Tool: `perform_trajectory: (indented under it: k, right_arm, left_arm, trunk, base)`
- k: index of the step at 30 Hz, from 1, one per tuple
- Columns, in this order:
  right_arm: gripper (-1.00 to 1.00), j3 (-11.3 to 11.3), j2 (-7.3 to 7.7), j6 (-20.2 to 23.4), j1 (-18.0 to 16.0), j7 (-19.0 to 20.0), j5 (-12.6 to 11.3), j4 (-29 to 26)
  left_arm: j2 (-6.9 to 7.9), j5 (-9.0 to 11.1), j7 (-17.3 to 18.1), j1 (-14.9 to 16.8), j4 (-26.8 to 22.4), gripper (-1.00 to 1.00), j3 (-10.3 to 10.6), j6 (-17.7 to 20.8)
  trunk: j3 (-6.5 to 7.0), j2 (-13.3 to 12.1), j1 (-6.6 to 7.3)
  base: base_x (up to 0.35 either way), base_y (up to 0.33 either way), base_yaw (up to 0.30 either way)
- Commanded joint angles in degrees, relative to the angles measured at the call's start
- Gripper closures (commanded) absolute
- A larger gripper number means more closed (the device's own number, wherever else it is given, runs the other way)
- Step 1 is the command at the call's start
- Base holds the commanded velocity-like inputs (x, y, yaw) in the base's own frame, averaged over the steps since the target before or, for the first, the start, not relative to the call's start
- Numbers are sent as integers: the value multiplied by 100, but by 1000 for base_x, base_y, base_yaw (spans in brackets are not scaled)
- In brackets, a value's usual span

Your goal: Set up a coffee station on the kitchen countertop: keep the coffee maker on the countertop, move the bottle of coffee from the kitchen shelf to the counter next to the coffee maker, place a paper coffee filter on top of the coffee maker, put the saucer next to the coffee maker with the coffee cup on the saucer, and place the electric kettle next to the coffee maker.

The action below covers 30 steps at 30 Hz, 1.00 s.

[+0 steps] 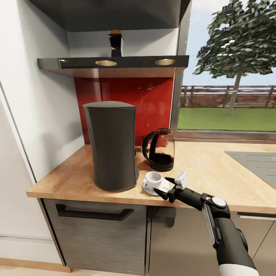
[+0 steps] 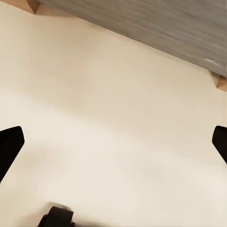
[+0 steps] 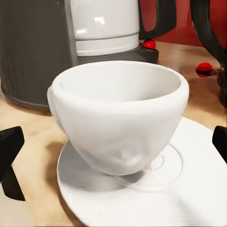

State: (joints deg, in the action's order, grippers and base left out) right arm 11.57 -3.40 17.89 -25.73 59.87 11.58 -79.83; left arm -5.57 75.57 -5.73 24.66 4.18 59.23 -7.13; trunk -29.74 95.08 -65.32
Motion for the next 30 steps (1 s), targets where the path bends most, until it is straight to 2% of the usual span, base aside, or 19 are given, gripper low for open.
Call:
perform_trajectory:
  k: [1,5,9,13,16,18,20,24,25,29,30]
  right_arm:
    - [-100,83,2,48,4,64,23,-42]
    - [-100,183,54,74,57,93,11,-166]
    - [-100,272,133,362,83,466,15,-447]
    - [-100,756,145,448,86,684,5,-552]
    - [-100,983,154,459,88,1054,22,-574]
    - [-100,1304,196,459,93,1186,25,-582]
    - [-100,1769,222,459,100,1334,27,-585]
    - [-100,2481,262,453,117,1625,42,-589]
    - [-100,2662,321,453,119,1647,44,-589]
    - [-100,3042,638,452,127,1667,52,-568]
    - [-100,3267,694,452,128,1668,54,-559]
  left_arm:
    - [-6,19,-7,4,13,-100,36,-13]
    - [-6,19,-7,4,13,-100,36,-15]
    - [-6,19,-7,4,13,-100,36,-15]
    - [-6,19,-7,4,13,-100,36,-15]
    - [-6,19,-7,4,13,-100,36,-16]
    - [-6,19,-7,4,13,-100,36,-16]
    - [-6,19,-7,4,11,-100,36,-16]
    - [-6,19,-7,4,5,-100,36,-16]
    - [-6,19,-7,4,4,-100,36,-16]
    - [-11,19,-7,4,0,-100,36,-16]
    - [-13,19,-7,4,1,-100,36,-16]
  trunk:
    - [-6,3,0]
    - [-6,3,0]
    - [-6,3,0]
    - [-6,3,0]
    - [-6,3,0]
    - [-6,3,0]
    - [-6,3,0]
    - [-6,3,0]
    - [-6,3,0]
    - [-6,3,0]
    - [-6,3,0]
  base:
    - [0,0,0]
    - [0,0,0]
    - [0,0,0]
    - [0,0,0]
    - [0,0,0]
    - [0,0,0]
    - [0,0,0]
    - [0,0,0]
    - [0,0,0]
    - [0,0,0]
    - [0,0,0]
